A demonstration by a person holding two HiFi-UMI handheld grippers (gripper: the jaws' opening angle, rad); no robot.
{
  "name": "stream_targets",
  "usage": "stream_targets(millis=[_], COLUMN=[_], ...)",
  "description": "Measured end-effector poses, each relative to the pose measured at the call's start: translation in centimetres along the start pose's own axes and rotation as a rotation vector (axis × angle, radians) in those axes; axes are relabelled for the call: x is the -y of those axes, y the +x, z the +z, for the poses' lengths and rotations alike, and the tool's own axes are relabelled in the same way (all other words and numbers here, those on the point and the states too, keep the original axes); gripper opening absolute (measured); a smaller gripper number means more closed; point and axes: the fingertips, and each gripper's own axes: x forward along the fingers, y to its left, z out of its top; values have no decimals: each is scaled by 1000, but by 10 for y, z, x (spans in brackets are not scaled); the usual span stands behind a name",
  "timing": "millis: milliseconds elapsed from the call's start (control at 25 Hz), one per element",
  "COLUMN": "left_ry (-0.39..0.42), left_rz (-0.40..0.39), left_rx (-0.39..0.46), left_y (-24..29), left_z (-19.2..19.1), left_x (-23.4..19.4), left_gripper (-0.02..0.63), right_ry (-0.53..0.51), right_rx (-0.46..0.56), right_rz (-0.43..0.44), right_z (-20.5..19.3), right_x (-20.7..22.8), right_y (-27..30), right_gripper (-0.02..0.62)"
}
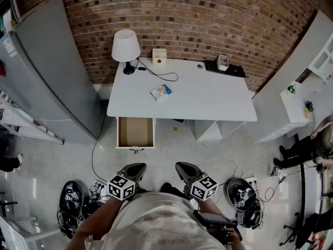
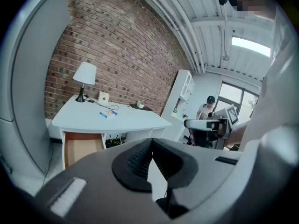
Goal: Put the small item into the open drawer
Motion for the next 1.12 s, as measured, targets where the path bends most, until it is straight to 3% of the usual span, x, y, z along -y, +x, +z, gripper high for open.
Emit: stream_targets(millis=[280,680,1120], left_ry=[-14,-7,-27], left_rz=[13,-16,1], left_rx=[-17,-23,-48], left_y=[-24,-20,-16], left_z=[-11,3,12], left_x=[-25,-47,-71], left_gripper=[5,6,6], right_ry=[-16,-1,1], right_rx=[2,38,-8], right_rz=[-19,-68,-161], right_z=[2,11,4], right_x=[-10,-7,10], right_y=[19,33,48], right_gripper=[6,6,6])
